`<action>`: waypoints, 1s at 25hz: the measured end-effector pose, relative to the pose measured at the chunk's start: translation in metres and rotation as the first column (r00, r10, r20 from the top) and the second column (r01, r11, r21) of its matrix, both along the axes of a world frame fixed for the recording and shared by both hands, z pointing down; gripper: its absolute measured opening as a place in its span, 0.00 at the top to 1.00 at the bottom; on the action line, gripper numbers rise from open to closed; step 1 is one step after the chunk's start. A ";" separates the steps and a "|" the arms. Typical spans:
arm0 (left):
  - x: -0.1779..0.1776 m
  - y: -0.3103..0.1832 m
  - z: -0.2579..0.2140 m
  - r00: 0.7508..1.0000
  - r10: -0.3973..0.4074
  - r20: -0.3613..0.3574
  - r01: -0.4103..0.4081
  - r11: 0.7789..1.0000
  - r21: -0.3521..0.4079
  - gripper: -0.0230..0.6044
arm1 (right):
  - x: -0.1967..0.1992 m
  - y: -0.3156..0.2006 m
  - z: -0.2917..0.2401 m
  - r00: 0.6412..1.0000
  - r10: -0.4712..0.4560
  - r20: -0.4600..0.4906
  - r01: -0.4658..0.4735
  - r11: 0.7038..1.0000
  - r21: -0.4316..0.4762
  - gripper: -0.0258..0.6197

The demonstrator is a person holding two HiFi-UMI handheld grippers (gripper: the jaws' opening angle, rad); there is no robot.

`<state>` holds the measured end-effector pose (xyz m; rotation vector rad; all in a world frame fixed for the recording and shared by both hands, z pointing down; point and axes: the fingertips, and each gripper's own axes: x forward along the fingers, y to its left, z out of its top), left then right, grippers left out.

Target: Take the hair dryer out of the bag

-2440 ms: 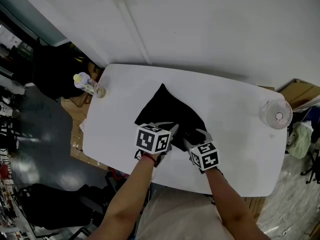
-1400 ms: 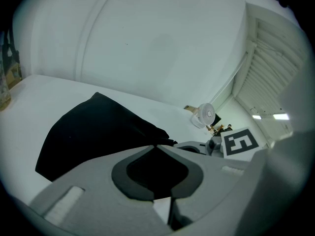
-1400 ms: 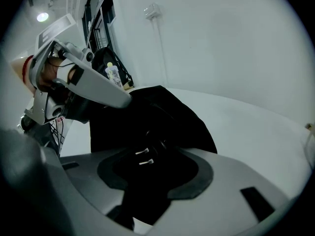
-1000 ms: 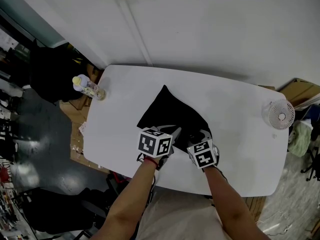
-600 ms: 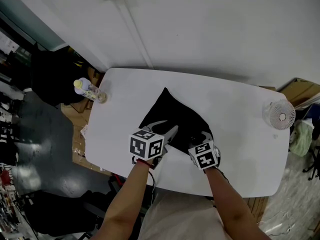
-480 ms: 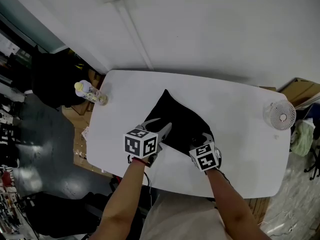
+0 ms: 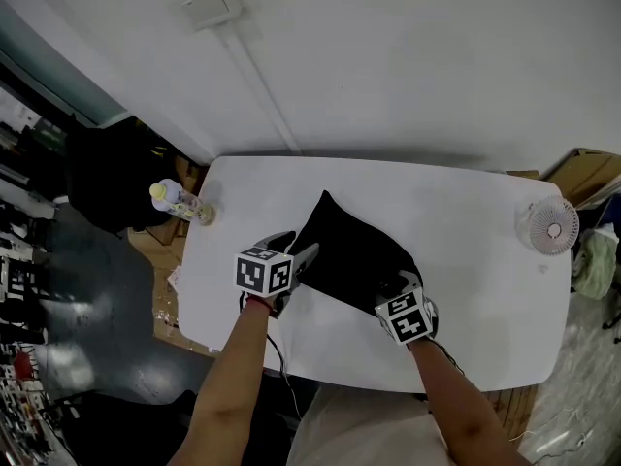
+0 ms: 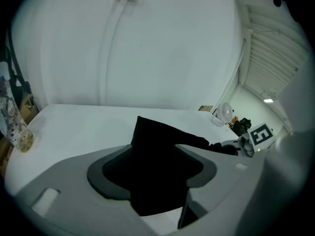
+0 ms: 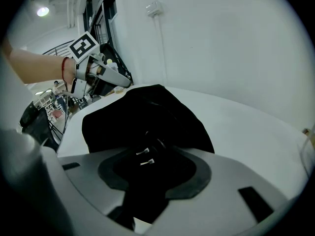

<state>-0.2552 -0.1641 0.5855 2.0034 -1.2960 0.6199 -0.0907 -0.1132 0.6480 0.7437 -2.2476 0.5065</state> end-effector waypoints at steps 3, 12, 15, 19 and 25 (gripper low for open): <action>0.003 -0.003 0.010 1.000 0.019 0.001 -0.019 0.999 -0.034 0.54 | 0.001 0.000 0.000 1.000 -0.001 -0.003 0.001 1.000 -0.005 0.70; -0.021 -0.023 0.011 0.984 -0.101 -0.144 0.094 0.994 -0.053 0.53 | 0.004 -0.001 -0.002 0.999 -0.033 -0.012 0.033 0.999 0.001 0.70; -0.018 -0.025 0.014 0.961 -0.109 -0.254 0.086 0.992 -0.097 0.53 | 0.005 -0.001 -0.002 0.998 -0.065 -0.013 0.065 0.998 0.016 0.70; -0.005 -0.015 0.024 0.939 -0.057 -0.338 0.001 0.986 -0.164 0.53 | 0.014 -0.003 -0.002 0.992 -0.127 -0.007 0.127 0.991 0.029 0.70; 0.011 -0.004 0.029 0.940 0.041 -0.339 -0.112 0.975 -0.193 0.56 | 0.028 -0.008 -0.003 0.974 -0.224 -0.017 0.224 0.973 0.047 0.71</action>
